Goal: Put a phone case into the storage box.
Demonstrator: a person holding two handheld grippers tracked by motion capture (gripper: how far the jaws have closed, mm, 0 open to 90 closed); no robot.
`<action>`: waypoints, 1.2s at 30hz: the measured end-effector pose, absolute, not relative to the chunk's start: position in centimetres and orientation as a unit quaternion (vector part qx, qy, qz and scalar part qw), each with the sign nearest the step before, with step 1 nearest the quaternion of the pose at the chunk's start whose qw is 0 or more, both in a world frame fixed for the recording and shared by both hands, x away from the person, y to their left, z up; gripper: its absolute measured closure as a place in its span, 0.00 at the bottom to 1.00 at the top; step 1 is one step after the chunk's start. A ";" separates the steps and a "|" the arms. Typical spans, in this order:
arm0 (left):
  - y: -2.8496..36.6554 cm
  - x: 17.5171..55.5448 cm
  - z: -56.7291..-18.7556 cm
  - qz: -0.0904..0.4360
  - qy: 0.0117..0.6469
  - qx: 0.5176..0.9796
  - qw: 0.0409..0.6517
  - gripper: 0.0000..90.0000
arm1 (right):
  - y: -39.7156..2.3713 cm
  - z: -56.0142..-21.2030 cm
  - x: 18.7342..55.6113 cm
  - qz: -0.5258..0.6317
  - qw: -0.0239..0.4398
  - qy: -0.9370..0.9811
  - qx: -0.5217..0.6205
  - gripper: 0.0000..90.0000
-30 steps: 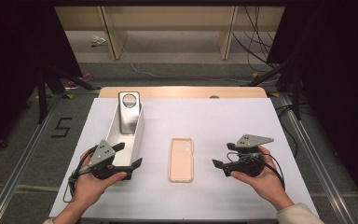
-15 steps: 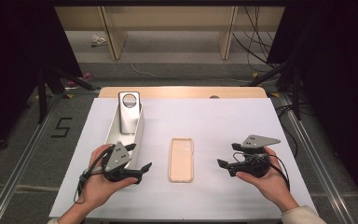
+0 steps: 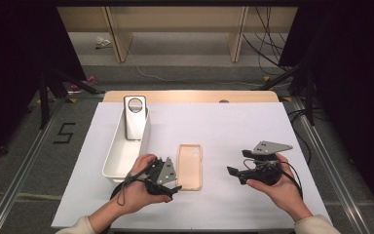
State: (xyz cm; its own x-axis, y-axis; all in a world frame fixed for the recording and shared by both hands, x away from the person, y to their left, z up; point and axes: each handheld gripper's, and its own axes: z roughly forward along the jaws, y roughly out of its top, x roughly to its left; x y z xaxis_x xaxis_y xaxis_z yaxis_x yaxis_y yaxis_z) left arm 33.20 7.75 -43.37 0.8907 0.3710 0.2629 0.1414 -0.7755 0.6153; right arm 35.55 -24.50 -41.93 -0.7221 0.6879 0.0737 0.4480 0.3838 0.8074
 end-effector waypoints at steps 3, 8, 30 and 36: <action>6.8 33.6 -43.8 0.184 0.122 0.933 0.284 0.27 | -24.5 -42.0 35.6 0.434 0.137 0.821 0.346 0.18; 5.3 34.3 -44.3 0.177 0.091 0.948 0.250 0.29 | -24.4 -41.9 35.6 0.434 0.136 0.821 0.344 0.18; 2.9 35.1 -46.0 0.162 0.037 0.967 0.192 0.31 | -24.4 -42.0 35.6 0.435 0.133 0.821 0.344 0.18; 2.6 35.2 -46.2 0.162 0.026 0.969 0.183 0.31 | -24.4 -42.0 35.6 0.436 0.132 0.821 0.344 0.18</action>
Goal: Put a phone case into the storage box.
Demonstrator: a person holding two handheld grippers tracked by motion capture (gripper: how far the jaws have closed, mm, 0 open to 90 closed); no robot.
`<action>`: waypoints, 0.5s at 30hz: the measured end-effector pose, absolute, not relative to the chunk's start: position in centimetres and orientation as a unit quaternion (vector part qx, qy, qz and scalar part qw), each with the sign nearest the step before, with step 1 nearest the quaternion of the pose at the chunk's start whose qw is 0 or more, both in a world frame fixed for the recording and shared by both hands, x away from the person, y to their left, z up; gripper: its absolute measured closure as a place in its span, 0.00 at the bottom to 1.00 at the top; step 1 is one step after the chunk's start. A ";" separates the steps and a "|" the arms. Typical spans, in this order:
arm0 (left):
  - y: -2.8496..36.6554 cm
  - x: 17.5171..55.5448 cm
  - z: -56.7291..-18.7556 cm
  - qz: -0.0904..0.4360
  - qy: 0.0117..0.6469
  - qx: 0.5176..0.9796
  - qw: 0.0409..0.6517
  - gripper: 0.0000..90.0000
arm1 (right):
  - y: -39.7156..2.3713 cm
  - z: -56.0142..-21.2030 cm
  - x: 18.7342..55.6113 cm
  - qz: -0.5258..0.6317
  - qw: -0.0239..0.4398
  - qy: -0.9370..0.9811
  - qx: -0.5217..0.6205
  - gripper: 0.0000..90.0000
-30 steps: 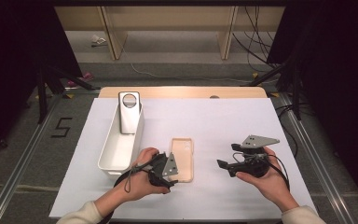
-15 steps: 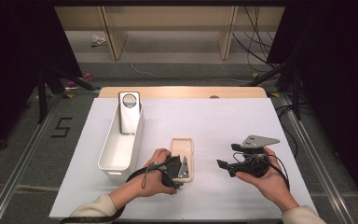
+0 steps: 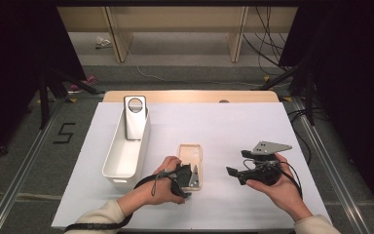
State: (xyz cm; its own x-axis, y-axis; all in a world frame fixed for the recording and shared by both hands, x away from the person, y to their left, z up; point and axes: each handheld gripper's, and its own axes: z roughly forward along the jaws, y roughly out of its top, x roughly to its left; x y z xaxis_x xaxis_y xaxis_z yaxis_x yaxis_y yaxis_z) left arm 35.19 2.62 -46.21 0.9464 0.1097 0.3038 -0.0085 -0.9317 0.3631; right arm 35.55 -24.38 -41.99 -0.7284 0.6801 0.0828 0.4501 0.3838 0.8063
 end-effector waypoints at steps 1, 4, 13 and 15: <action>2.6 35.2 -46.2 0.162 0.025 0.970 0.182 0.31 | -24.4 -42.0 35.6 0.436 0.132 0.821 0.344 0.18; 2.4 35.2 -46.4 0.160 0.023 0.970 0.180 0.32 | -24.4 -42.0 35.6 0.436 0.131 0.822 0.343 0.18; 2.3 35.6 -46.4 0.153 0.023 0.973 0.173 0.33 | -24.3 -42.0 35.6 0.435 0.129 0.823 0.342 0.18; 2.2 35.8 -46.4 0.153 0.020 0.973 0.171 0.33 | -24.3 -42.0 35.6 0.435 0.129 0.823 0.343 0.18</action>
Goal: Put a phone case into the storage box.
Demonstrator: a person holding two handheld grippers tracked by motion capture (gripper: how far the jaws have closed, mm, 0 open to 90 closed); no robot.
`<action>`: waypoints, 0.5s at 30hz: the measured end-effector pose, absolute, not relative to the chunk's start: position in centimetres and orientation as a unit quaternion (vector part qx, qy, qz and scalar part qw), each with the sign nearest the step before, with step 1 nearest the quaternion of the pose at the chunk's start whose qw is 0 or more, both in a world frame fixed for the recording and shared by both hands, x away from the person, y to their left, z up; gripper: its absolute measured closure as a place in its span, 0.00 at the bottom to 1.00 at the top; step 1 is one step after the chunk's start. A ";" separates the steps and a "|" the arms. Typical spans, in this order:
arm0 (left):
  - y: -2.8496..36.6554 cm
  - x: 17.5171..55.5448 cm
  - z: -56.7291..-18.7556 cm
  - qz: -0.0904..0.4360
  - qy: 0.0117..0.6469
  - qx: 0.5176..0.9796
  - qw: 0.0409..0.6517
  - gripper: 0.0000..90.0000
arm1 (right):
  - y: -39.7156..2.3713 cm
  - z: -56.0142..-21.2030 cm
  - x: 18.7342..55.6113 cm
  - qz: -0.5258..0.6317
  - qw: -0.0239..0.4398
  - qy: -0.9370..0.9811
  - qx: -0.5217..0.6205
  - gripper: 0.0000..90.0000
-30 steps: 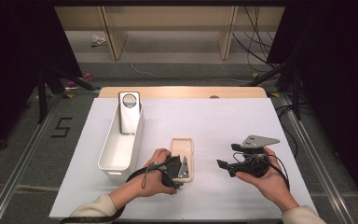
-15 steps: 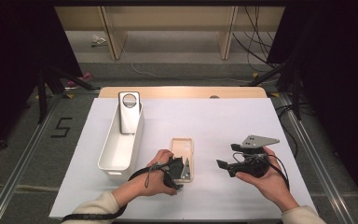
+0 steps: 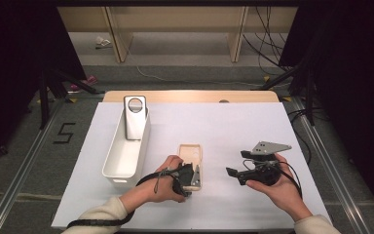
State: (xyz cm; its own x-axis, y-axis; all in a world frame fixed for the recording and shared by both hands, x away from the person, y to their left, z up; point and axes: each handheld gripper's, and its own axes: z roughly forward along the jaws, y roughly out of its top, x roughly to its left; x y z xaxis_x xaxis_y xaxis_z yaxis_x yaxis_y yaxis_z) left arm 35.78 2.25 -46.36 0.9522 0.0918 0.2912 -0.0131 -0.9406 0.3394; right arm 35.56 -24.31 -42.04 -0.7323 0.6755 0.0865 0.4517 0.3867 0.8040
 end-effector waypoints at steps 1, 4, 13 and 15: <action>2.2 35.8 -46.4 0.153 0.019 0.973 0.171 0.33 | -24.3 -42.0 35.6 0.435 0.129 0.823 0.343 0.18; 2.1 35.9 -46.4 0.150 0.018 0.974 0.170 0.34 | -24.3 -42.1 35.6 0.435 0.128 0.823 0.343 0.18; 2.1 36.1 -46.3 0.117 0.009 0.979 0.169 0.50 | -24.3 -42.1 35.6 0.434 0.125 0.825 0.341 0.18; 2.1 36.2 -46.2 0.109 0.007 0.980 0.168 0.54 | -24.2 -42.1 35.6 0.433 0.124 0.825 0.340 0.18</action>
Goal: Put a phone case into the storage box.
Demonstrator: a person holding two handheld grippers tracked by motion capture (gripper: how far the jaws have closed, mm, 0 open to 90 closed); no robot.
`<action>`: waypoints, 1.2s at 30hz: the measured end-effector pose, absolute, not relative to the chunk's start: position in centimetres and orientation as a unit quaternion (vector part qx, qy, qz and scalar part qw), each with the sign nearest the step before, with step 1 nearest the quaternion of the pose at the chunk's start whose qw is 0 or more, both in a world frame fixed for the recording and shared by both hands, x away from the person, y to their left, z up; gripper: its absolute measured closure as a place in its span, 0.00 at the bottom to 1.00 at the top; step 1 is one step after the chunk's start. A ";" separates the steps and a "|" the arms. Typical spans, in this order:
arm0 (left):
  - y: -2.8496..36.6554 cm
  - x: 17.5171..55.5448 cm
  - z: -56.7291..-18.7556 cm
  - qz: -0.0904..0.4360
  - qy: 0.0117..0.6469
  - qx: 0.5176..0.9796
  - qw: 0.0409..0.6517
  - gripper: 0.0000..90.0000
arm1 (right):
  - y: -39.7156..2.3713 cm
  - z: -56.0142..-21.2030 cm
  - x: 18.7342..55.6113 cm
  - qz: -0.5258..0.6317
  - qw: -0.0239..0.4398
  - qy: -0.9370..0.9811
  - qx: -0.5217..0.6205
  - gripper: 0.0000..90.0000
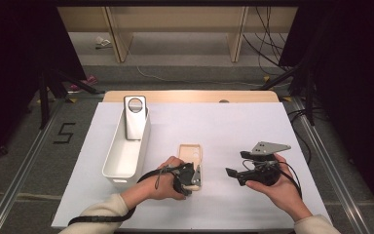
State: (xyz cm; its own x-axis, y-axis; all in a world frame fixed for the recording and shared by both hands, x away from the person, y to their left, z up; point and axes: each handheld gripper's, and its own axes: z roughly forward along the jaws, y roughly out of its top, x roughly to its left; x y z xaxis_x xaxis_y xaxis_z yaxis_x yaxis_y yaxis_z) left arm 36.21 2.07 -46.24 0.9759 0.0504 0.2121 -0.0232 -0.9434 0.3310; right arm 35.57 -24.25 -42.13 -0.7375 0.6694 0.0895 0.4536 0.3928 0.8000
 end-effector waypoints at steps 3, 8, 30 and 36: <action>2.0 36.1 -46.2 0.100 0.005 0.981 0.165 0.59 | -24.2 -42.1 35.6 0.433 0.123 0.825 0.341 0.18; 1.7 36.1 -46.2 0.091 -0.005 0.983 0.157 0.65 | -24.2 -42.2 35.6 0.433 0.122 0.826 0.340 0.18; 1.1 36.4 -45.9 0.071 -0.025 0.988 0.134 0.84 | -24.2 -42.2 35.6 0.434 0.119 0.826 0.339 0.18; 1.1 36.4 -46.0 0.073 -0.028 0.988 0.135 0.88 | -24.2 -42.2 35.6 0.433 0.119 0.827 0.339 0.18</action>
